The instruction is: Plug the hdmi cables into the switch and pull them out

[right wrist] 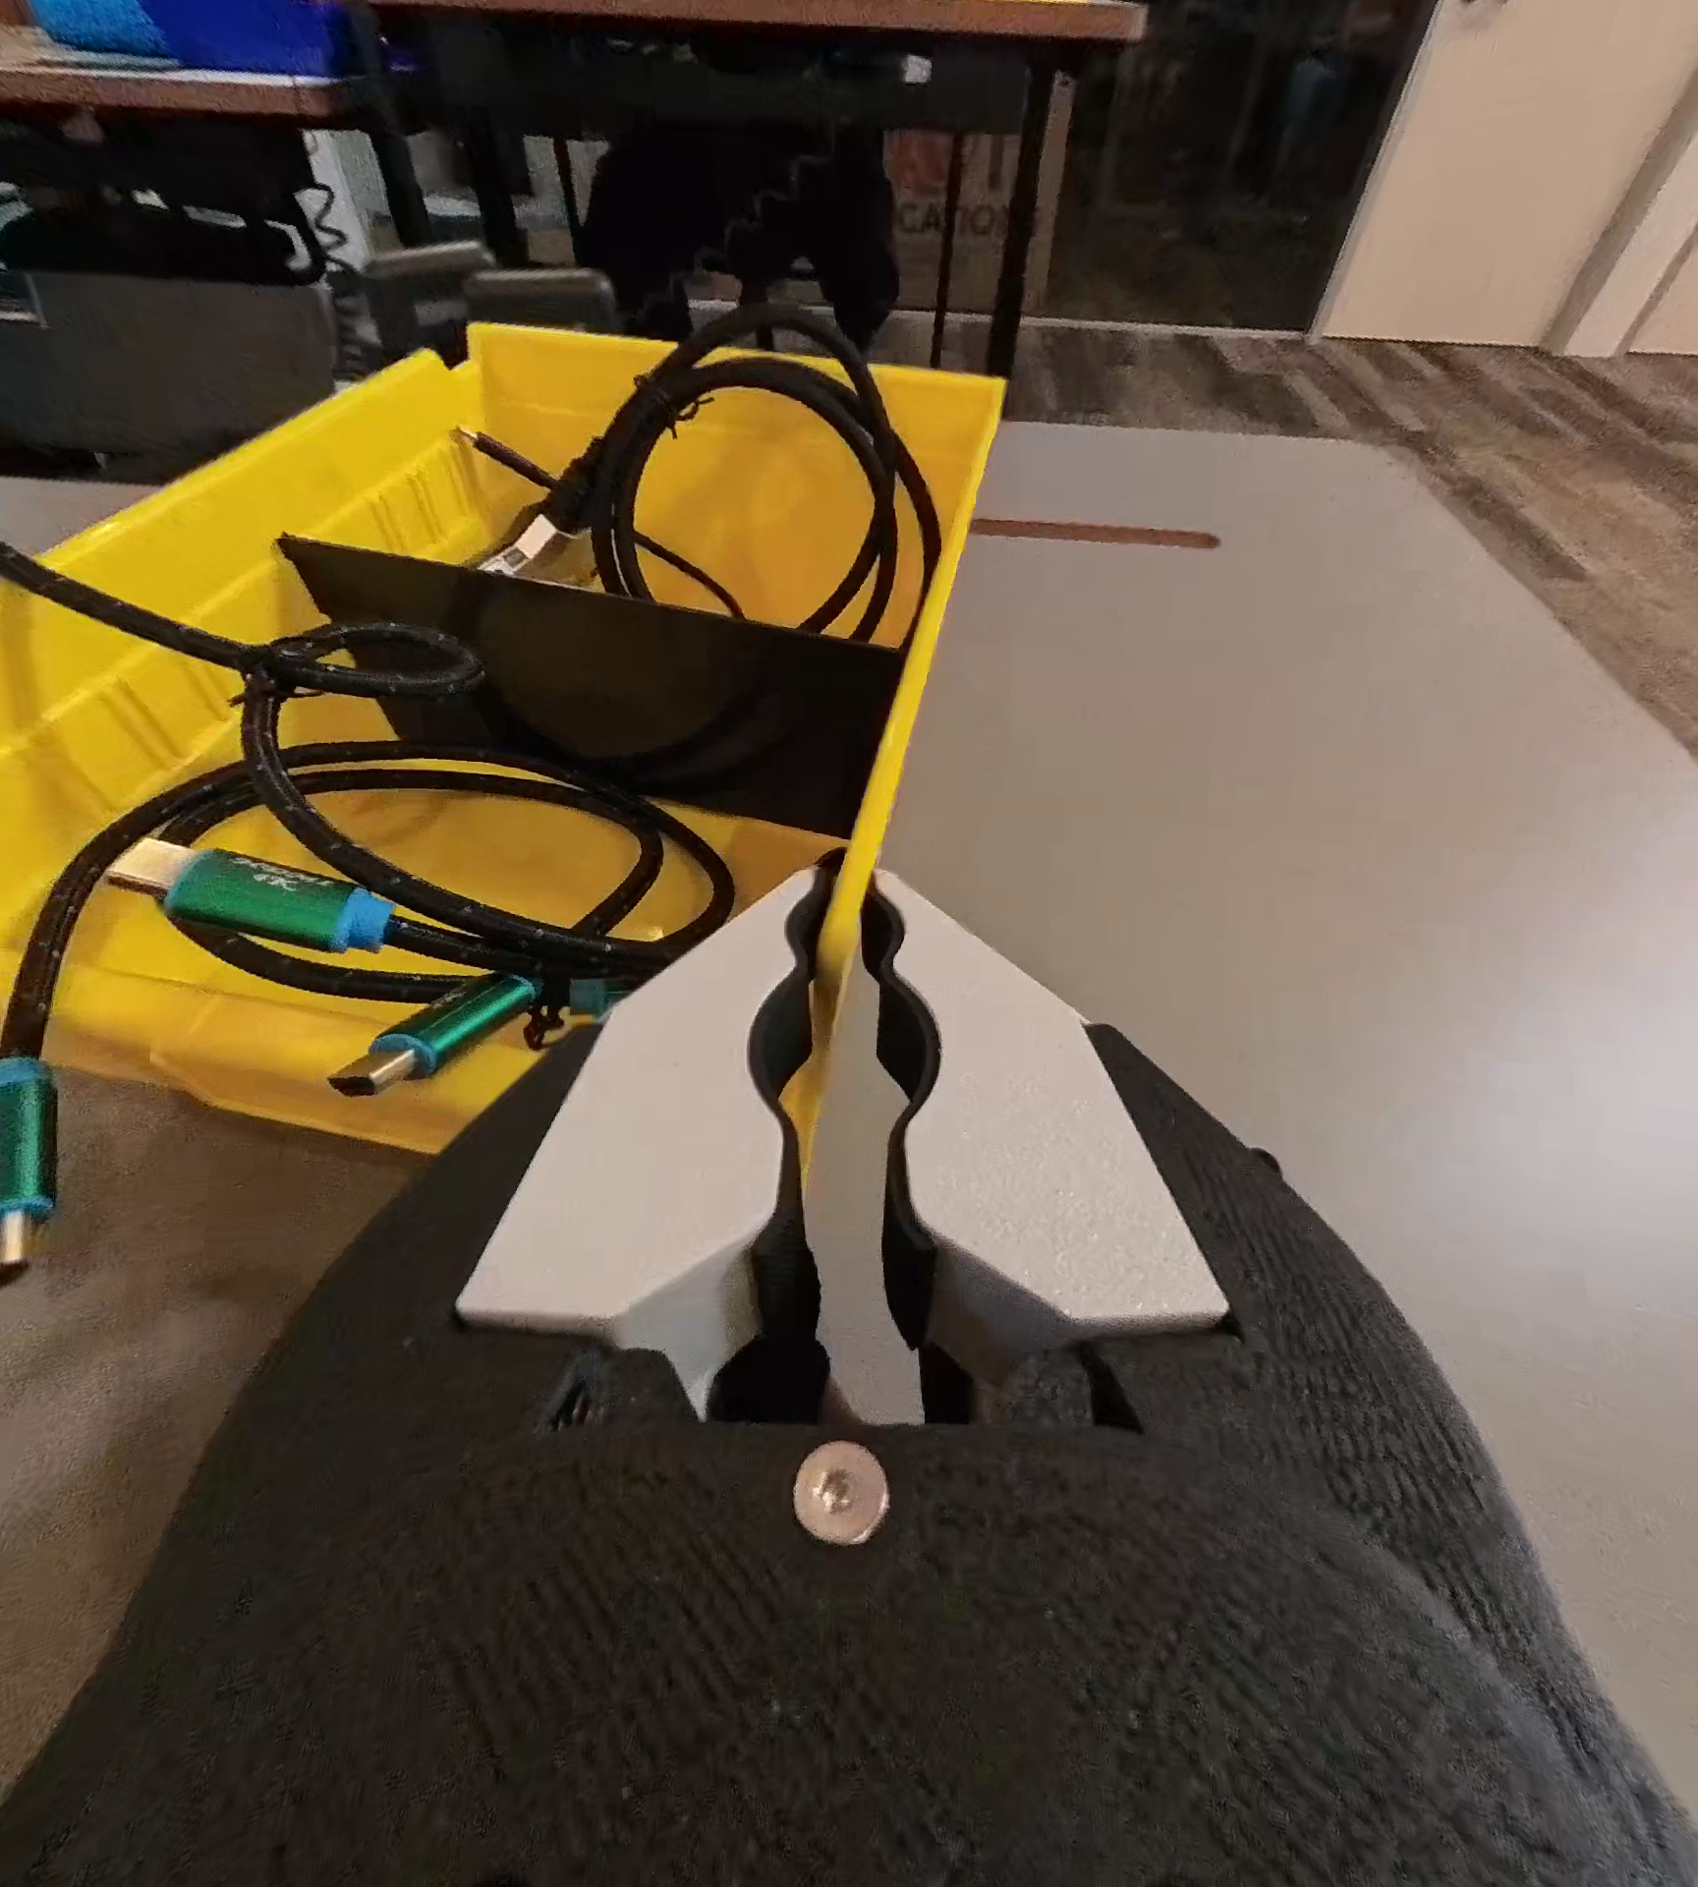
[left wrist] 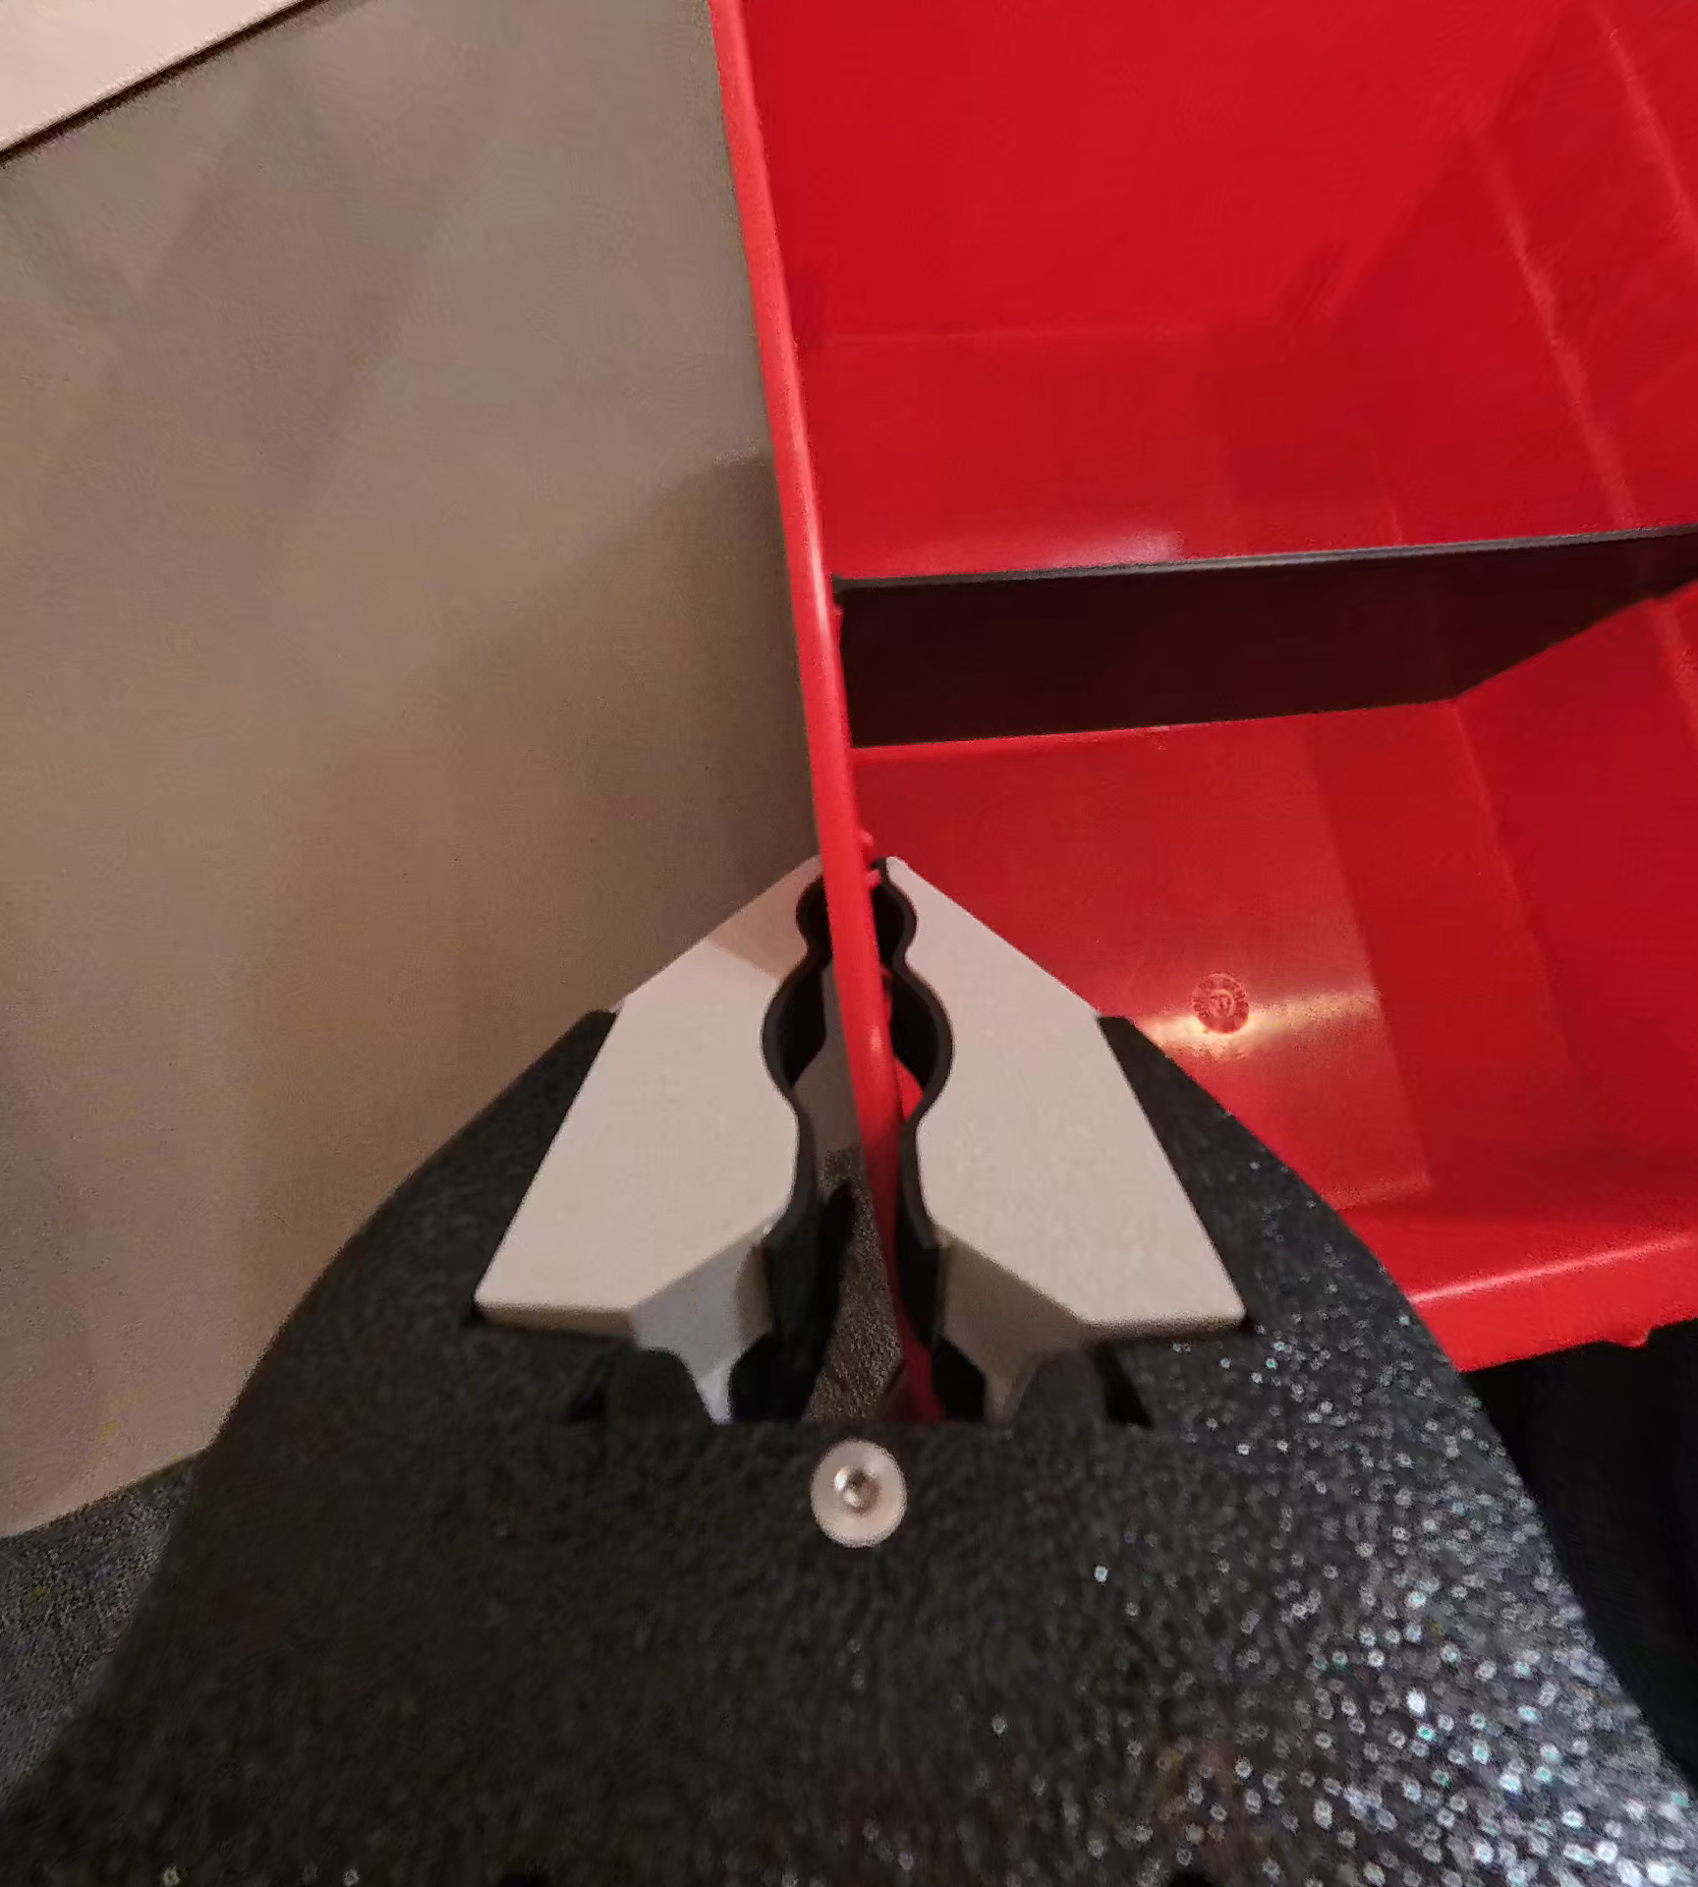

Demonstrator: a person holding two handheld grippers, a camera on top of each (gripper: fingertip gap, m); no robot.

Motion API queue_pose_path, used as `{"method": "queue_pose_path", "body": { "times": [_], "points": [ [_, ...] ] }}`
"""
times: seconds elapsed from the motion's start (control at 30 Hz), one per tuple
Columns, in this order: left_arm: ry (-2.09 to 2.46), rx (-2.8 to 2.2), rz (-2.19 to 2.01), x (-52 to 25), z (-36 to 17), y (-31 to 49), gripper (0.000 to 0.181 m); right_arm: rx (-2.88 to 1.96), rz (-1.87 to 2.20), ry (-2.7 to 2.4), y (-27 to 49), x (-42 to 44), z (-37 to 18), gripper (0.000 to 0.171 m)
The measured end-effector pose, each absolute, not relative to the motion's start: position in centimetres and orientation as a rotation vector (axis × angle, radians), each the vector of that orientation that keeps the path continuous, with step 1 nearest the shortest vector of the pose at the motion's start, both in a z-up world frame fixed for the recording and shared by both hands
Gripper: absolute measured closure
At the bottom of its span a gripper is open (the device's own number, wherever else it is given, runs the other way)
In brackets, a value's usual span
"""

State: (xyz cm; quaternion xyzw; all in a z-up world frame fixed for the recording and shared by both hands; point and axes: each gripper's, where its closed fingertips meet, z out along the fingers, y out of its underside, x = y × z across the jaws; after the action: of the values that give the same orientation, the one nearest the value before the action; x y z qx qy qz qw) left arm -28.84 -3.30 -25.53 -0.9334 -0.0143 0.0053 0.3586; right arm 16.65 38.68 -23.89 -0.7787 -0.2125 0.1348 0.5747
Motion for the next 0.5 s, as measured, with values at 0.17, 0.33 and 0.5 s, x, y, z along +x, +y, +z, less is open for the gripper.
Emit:
{"method": "queue_pose_path", "body": {
  "times": [0.17,0.33,0.5],
  "points": [
    [-0.021,-2.377,-0.048,-27.1,-25.4,-5.7,0.177,-1.817,0.378,-0.463,37.0,9.7,-23.7,0.166],
    [-0.033,-2.349,-0.136,-26.2,-25.8,-7.4,0.177,-1.783,0.434,-0.558,34.5,2.2,-24.0,0.162],
    [-0.004,-2.360,-0.065,-26.2,-25.9,-8.4,0.177,-1.737,0.435,-0.695,31.9,-4.2,-24.0,0.160]
  ]
}}
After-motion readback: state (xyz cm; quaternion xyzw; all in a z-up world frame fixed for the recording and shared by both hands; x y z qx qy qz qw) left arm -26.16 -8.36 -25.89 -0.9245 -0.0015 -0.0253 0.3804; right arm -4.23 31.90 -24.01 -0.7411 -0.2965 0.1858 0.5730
